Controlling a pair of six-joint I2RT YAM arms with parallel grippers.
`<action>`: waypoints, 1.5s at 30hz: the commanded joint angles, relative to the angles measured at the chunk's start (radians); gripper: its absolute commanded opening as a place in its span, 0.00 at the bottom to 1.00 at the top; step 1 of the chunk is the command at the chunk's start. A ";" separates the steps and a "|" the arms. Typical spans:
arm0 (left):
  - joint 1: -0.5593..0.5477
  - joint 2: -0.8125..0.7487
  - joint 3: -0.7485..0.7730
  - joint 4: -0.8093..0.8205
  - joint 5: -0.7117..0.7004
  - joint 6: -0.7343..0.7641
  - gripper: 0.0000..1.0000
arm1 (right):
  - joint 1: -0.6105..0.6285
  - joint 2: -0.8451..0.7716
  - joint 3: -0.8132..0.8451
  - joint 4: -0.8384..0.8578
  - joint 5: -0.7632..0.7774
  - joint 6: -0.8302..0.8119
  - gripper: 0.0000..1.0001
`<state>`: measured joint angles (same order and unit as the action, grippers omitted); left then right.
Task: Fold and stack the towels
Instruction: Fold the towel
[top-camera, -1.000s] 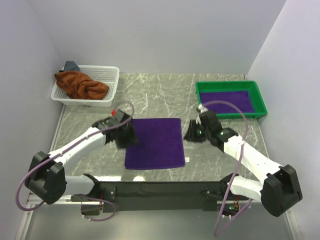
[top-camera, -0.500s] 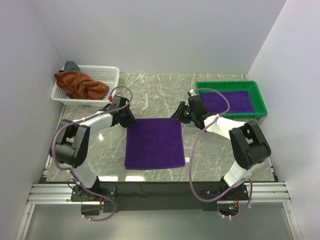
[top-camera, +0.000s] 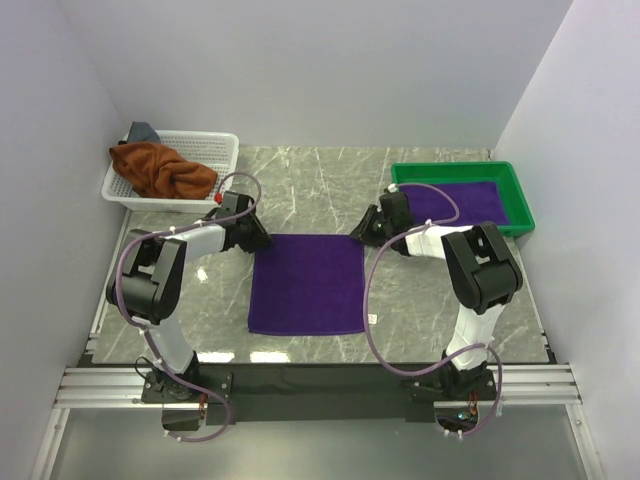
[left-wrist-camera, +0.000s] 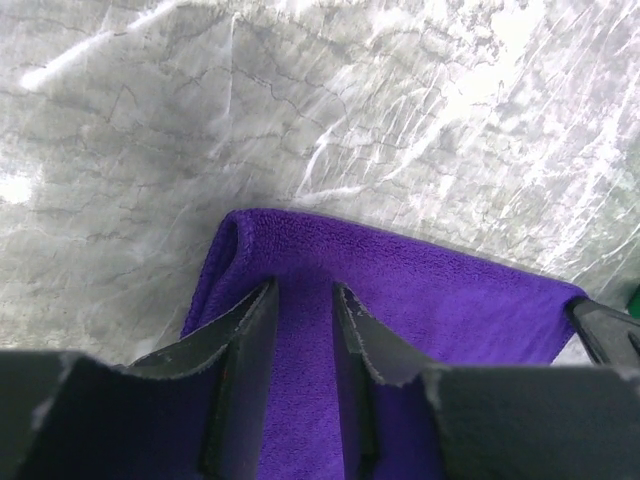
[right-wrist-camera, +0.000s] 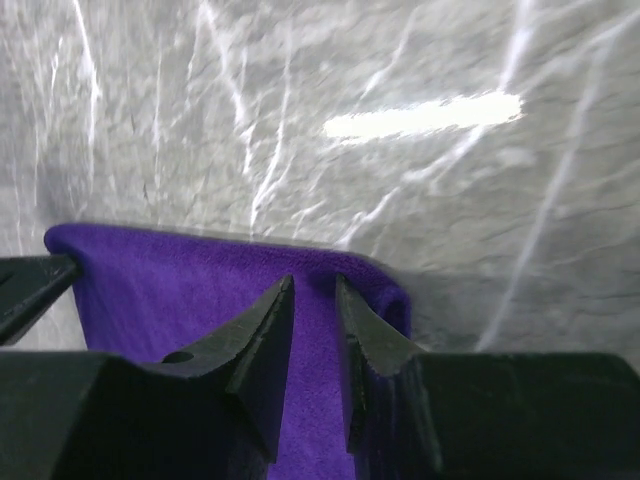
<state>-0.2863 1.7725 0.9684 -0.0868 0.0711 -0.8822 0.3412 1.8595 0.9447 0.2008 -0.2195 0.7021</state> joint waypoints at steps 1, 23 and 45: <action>0.007 -0.002 -0.022 -0.007 -0.007 -0.011 0.36 | -0.022 -0.019 0.017 -0.009 0.060 -0.019 0.31; 0.015 -0.334 0.181 -0.323 -0.208 0.546 0.99 | -0.015 0.079 0.618 -0.882 -0.038 -1.013 0.60; 0.015 -0.278 0.145 -0.306 -0.185 0.554 0.99 | 0.042 0.342 0.853 -1.054 -0.069 -1.150 0.49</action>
<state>-0.2733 1.4895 1.0882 -0.4091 -0.1188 -0.3519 0.3676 2.1670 1.7420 -0.8192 -0.2817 -0.4210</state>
